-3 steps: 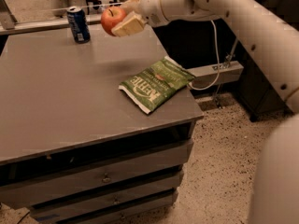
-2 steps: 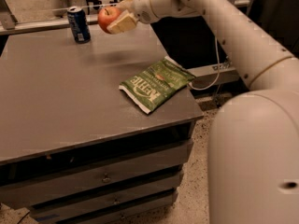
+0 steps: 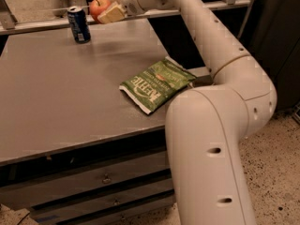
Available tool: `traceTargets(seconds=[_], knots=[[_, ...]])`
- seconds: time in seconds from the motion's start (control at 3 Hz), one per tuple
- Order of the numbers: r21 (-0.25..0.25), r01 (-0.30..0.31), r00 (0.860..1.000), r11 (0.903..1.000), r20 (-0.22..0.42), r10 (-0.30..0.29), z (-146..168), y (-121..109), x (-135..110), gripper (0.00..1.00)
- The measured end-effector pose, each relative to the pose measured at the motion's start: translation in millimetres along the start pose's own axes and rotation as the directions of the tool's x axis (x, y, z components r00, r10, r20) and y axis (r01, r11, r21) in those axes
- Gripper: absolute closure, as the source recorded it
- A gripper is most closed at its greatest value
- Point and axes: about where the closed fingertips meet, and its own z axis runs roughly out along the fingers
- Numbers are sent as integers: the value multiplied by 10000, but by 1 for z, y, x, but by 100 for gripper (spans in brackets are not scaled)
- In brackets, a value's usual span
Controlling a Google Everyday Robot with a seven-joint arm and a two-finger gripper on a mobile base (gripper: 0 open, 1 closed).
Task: Move apple near pepsi can
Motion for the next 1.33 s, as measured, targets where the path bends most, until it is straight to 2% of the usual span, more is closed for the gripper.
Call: traceTargets(seconds=[0.33, 1.0, 1.33], knots=[[-76, -235, 9997, 9997, -88, 234, 25, 1, 6, 100], [-459, -957, 9943, 9943, -508, 934, 55, 16, 38, 100], [-668, -1429, 9887, 9875, -564, 1392, 64, 25, 52, 83]])
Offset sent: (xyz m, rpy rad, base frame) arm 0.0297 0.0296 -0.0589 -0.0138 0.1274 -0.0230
